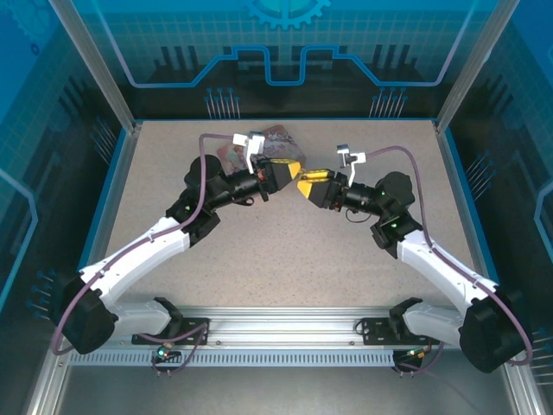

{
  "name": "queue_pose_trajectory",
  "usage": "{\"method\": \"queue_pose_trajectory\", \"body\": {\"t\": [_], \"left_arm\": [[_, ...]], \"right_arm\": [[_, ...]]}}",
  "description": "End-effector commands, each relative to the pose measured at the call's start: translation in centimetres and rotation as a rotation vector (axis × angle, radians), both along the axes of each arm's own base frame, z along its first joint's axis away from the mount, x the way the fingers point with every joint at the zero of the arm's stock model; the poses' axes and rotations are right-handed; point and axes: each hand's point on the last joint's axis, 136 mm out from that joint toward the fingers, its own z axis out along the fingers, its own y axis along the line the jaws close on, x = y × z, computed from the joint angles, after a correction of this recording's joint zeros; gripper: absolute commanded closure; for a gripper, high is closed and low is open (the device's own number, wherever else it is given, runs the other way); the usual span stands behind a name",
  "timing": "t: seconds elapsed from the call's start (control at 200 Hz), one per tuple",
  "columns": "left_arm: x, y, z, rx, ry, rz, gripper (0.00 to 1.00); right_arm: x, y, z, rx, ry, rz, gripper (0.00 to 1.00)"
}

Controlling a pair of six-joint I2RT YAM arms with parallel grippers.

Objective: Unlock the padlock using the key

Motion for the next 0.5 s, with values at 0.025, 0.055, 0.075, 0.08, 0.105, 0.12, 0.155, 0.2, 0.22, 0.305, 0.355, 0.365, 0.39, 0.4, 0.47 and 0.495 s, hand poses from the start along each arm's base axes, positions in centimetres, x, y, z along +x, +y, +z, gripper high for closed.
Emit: {"method": "queue_pose_trajectory", "body": {"t": [0.025, 0.055, 0.075, 0.08, 0.105, 0.12, 0.155, 0.2, 0.22, 0.305, 0.355, 0.365, 0.39, 0.4, 0.47, 0.495], "left_arm": [[-1.0, 0.0, 0.8, 0.115, -0.046, -0.041, 1.00], [-1.1, -0.1, 0.6, 0.143, -0.039, -0.055, 1.00], [-1.3, -0.2, 0.5, 0.160, -0.035, -0.067, 1.00], [-1.3, -0.1, 0.5, 0.165, -0.035, -0.069, 1.00], [-1.5, -0.2, 0.5, 0.186, -0.034, -0.082, 1.00], [-1.6, -0.2, 0.2, 0.202, -0.026, -0.090, 1.00], [-1.8, -0.3, 0.1, 0.235, -0.019, -0.106, 1.00], [-2.2, -0.4, -0.2, 0.273, -0.009, -0.137, 1.00], [-2.3, -0.4, -0.3, 0.287, -0.006, -0.145, 1.00], [-3.0, -0.6, -0.6, 0.332, 0.004, -0.198, 1.00], [-3.5, -0.6, -0.8, 0.353, 0.012, -0.226, 1.00], [-3.5, -0.6, -0.8, 0.360, 0.012, -0.230, 1.00], [-3.7, -0.5, -0.9, 0.376, 0.014, -0.239, 1.00], [-3.8, -0.5, -1.0, 0.383, 0.018, -0.244, 1.00], [-4.3, -0.4, -1.2, 0.425, 0.019, -0.274, 1.00], [-4.4, -0.3, -1.3, 0.438, 0.021, -0.282, 1.00]], "right_arm": [[-2.6, -1.0, -0.9, -0.072, -0.102, 0.109, 0.36], [-3.0, -1.1, -1.0, -0.078, -0.115, 0.132, 0.33], [-3.1, -1.1, -1.1, -0.082, -0.119, 0.142, 0.32], [-3.1, -1.1, -1.1, -0.083, -0.120, 0.145, 0.32], [-3.2, -1.1, -1.2, -0.085, -0.120, 0.151, 0.31], [-3.2, -1.1, -1.2, -0.087, -0.121, 0.158, 0.30], [-3.3, -1.0, -1.1, -0.086, -0.128, 0.169, 0.28], [-3.2, -1.0, -0.9, -0.086, -0.139, 0.171, 0.27], [-3.1, -1.0, -0.8, -0.086, -0.142, 0.170, 0.27], [-2.8, -0.9, -0.4, -0.081, -0.168, 0.162, 0.26], [-2.7, -0.9, 0.0, -0.074, -0.183, 0.167, 0.26], [-2.7, -0.8, 0.1, -0.072, -0.187, 0.168, 0.26], [-2.7, -0.8, 0.3, -0.069, -0.195, 0.172, 0.27], [-2.6, -0.8, 0.4, -0.067, -0.195, 0.175, 0.27], [-2.6, -0.6, 0.7, -0.061, -0.209, 0.188, 0.27], [-2.6, -0.5, 0.8, -0.062, -0.211, 0.191, 0.28]]}}
